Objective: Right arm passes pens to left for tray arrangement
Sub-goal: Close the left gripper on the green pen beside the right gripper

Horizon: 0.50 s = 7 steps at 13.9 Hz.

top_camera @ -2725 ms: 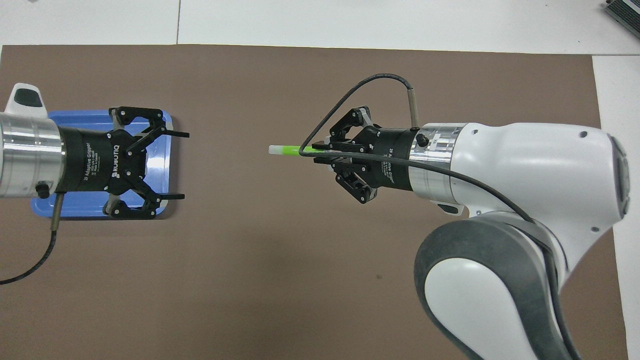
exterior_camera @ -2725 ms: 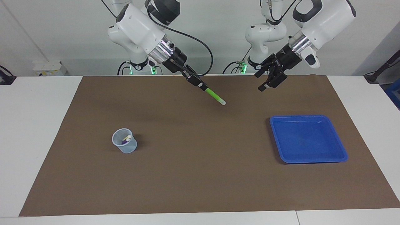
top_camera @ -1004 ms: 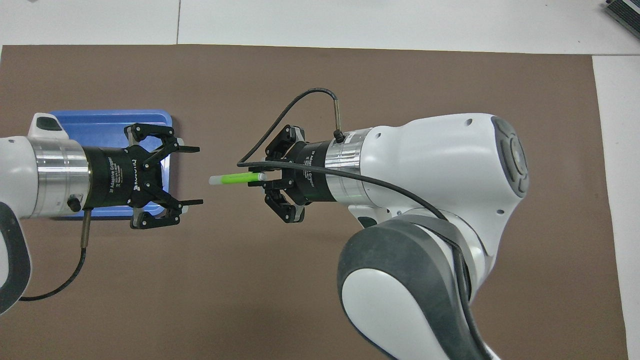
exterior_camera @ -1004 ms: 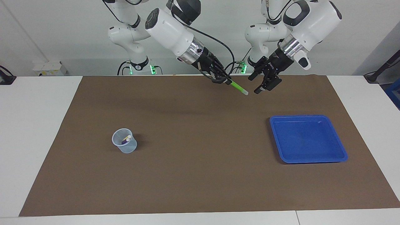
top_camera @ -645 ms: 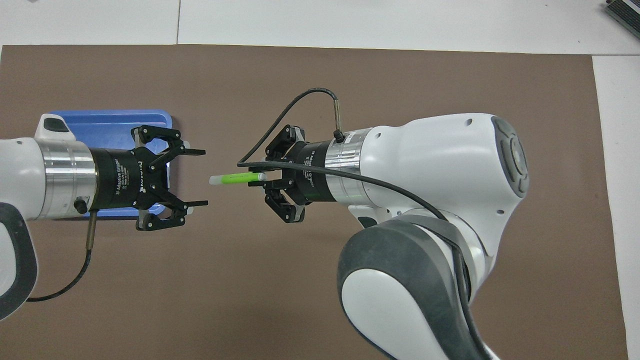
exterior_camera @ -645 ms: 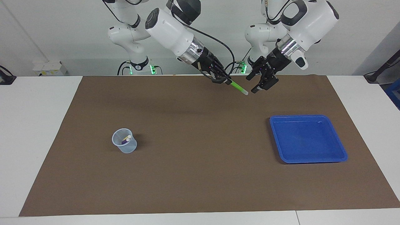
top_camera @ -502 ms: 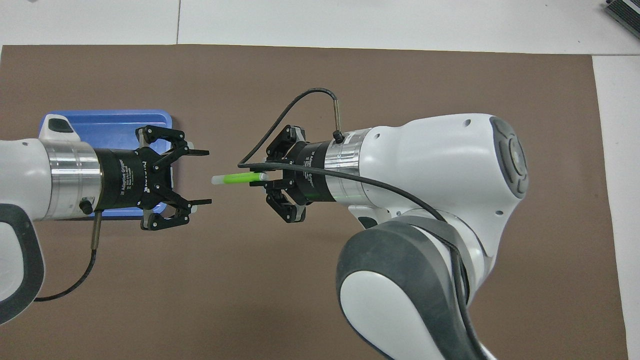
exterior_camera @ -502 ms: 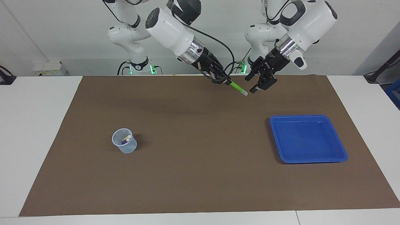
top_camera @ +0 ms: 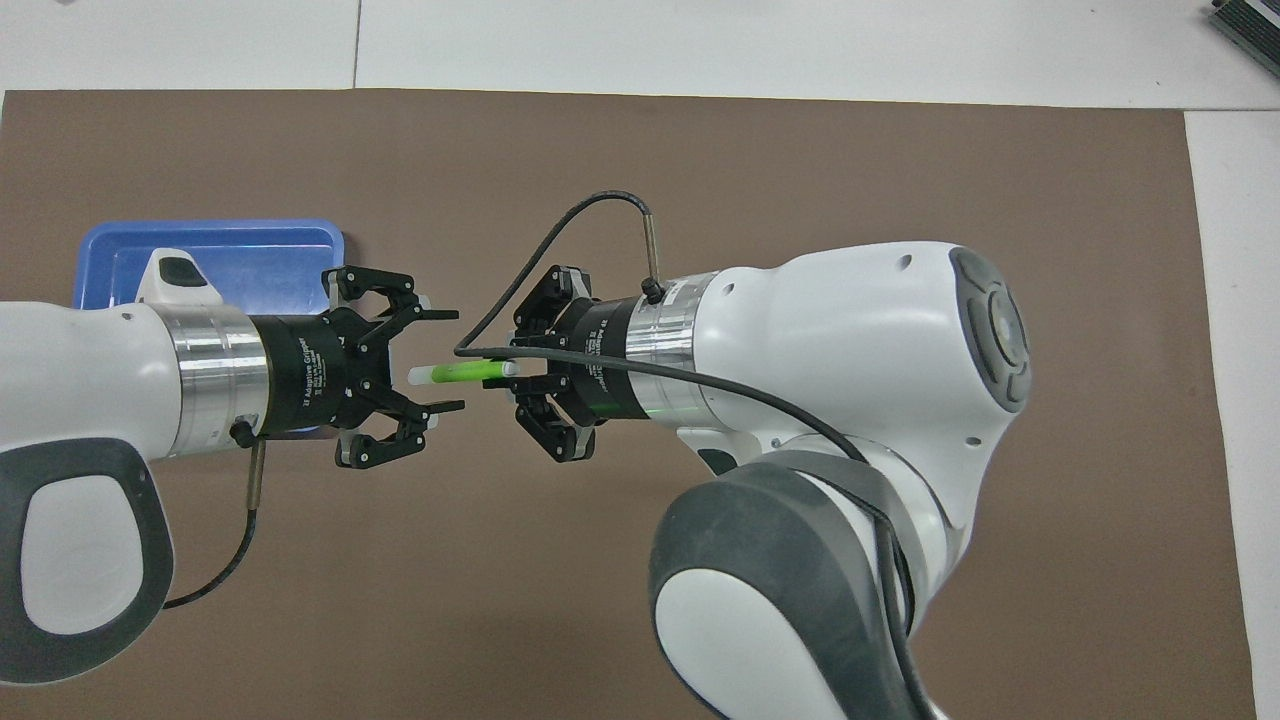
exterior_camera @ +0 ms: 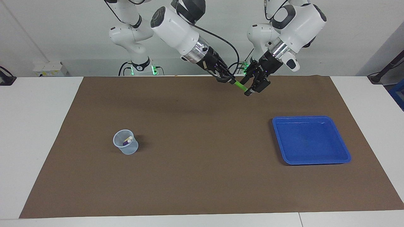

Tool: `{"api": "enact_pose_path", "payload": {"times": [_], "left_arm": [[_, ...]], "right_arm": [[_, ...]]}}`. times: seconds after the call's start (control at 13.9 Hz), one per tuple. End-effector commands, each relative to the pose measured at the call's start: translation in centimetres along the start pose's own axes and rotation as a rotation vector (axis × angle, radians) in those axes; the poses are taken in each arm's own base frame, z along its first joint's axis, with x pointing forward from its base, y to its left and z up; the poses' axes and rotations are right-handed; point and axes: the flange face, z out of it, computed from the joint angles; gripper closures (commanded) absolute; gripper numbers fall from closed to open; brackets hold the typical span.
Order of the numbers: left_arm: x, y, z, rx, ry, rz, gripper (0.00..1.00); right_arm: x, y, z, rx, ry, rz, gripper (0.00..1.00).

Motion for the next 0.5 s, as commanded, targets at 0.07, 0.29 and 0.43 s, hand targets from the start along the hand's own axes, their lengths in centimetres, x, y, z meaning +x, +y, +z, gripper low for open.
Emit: {"api": "enact_pose_path", "payload": {"times": [0.07, 0.29, 0.43], "left_arm": [[-0.18, -1.31, 0.21, -0.02, -0.003, -0.012, 0.39], [0.46, -1.29, -0.03, -0.003, -0.001, -0.019, 0.33], [0.55, -1.23, -0.19, 0.0, -0.002, -0.019, 0.34]], "right_arm": [[-0.25, -0.18, -0.38, 0.019, 0.011, 0.006, 1.0], [-0.21, -0.26, -0.41, 0.028, 0.012, 0.003, 1.0], [-0.05, -0.27, -0.31, 0.031, 0.013, 0.004, 1.0]]}}
